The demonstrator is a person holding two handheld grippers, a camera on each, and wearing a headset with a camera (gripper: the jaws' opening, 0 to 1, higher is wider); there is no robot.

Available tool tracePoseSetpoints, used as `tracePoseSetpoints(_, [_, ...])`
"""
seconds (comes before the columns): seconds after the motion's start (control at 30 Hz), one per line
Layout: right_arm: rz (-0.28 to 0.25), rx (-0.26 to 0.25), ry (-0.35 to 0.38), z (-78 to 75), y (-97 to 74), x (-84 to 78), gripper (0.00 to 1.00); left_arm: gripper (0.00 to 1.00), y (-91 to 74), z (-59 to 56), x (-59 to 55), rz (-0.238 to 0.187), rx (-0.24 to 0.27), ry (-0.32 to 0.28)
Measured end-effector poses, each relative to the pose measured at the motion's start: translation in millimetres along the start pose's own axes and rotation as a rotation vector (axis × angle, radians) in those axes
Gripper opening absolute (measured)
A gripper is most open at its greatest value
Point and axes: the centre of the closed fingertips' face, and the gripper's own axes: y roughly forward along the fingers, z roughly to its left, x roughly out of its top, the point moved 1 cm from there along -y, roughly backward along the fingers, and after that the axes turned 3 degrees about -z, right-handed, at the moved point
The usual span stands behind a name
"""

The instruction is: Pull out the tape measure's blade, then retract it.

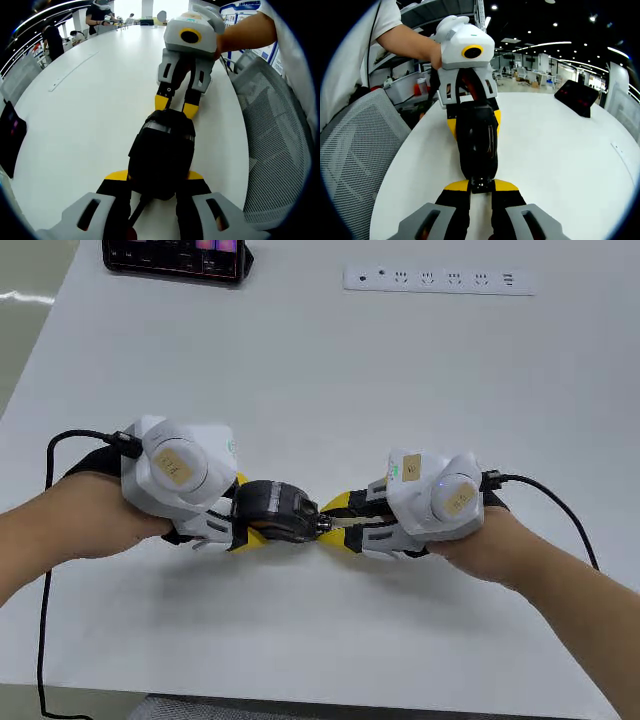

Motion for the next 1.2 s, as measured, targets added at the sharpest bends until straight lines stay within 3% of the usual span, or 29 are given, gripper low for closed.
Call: tracePoseSetpoints(1.2, [0.012,-0.013,-0.028,-1.1,-7.0,-2.9,0.10,0.29,0.0,0.7,-1.6,0.024,-0.001,0.023])
